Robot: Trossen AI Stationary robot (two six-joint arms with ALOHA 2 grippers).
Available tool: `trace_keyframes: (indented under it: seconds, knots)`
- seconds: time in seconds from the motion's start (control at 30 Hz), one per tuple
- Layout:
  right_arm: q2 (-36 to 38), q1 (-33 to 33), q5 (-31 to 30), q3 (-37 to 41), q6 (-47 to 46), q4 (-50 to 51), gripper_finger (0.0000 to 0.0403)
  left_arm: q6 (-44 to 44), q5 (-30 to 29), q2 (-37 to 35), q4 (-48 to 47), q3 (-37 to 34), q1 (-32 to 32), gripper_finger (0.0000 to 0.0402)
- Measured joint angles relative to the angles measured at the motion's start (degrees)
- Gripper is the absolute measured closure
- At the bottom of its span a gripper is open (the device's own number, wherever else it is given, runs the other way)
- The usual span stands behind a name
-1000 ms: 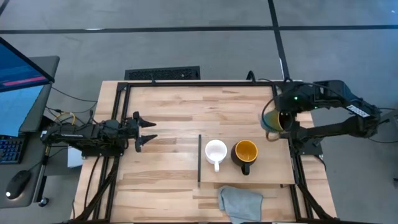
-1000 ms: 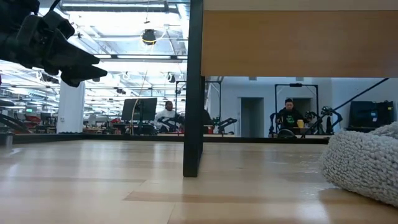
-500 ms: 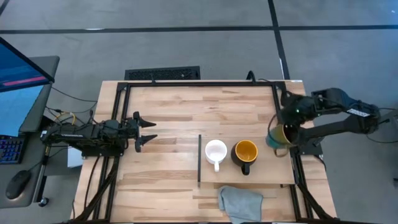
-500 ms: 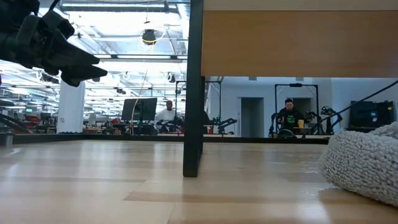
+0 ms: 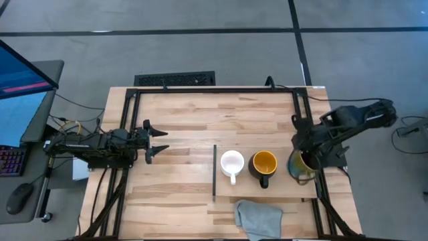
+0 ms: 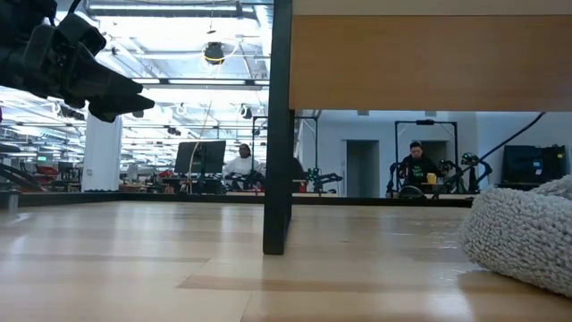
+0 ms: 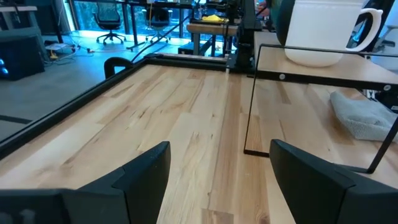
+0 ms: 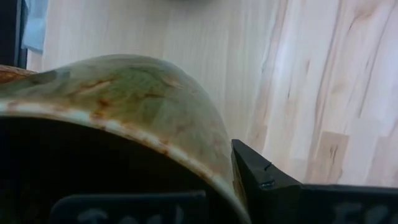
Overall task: Stack small to large cups/mugs on shelf
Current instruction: Put the blue mug on the shelf
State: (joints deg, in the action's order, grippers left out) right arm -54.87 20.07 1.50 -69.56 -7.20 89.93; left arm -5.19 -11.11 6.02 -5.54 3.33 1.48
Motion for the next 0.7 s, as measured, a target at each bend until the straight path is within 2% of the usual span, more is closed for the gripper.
trace_keyframes:
  seconds: [0.7]
  knots:
    - [-5.82,1.29,0.09,-0.27,-2.43,0.0,0.0361,-0.22,0.31,-0.02,-0.11,0.0,0.02,0.0136]
